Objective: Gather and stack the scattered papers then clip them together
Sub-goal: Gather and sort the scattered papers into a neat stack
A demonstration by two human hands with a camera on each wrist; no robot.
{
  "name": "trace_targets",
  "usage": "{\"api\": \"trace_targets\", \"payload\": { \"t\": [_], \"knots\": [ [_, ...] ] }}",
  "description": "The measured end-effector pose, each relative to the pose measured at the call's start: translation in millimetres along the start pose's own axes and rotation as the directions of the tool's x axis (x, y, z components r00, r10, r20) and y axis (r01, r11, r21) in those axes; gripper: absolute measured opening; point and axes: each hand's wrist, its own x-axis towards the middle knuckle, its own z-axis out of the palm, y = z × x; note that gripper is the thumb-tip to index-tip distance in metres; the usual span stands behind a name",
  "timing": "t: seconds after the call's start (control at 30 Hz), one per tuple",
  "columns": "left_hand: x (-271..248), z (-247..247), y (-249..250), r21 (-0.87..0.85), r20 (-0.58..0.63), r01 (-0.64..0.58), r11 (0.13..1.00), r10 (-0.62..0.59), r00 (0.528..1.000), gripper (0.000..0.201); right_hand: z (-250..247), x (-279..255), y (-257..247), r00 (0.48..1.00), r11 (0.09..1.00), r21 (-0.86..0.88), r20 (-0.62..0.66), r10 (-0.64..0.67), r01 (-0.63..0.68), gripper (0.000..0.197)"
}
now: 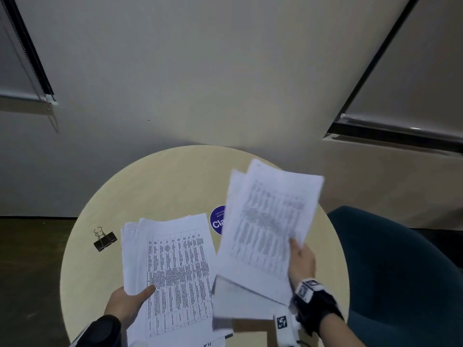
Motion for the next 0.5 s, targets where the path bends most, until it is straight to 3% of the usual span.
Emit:
{"api": "trace_targets", "payload": {
  "t": [0.07,0.2,0.23,0.37,0.43,0.5],
  "knots": [
    [0.4,-0.5,0.3,0.019,0.004,0.009,1.000,-0.009,1.000,0.032,23.5,-13.8,1.1,0.985,0.993,-0.089,0.161,-0.064,0.079,0.061],
    [3.7,-2.0,-4.0,-0.017,0.032,0.021,1.000,-0.020,0.999,0.033,70.1,-37.9,24.2,0.925,0.949,-0.258,0.373,-0.076,0.182,0.027],
    [3.3,-2.1,-4.0,-0.041,0.038,0.037,0.998,-0.035,0.999,0.034,80.2,-41.8,31.9,0.910,0.937,-0.290,0.409,-0.062,0.194,0.030],
    [0.3,-2.9,2.8,-0.107,0.048,0.114,0.988,-0.109,0.993,0.035,101.7,-48.4,49.3,0.862,0.882,-0.459,0.485,0.148,0.107,0.075],
    [1.0,-2.8,5.7,-0.095,0.054,0.139,0.986,-0.135,0.989,0.040,103.8,-50.2,50.5,0.837,0.813,-0.553,0.521,0.165,0.184,0.079],
    [0.2,-2.7,7.7,-0.104,0.069,0.175,0.979,-0.168,0.983,0.039,104.9,-55.9,49.3,0.743,0.853,-0.465,0.652,0.151,0.235,0.078]
  ]
}}
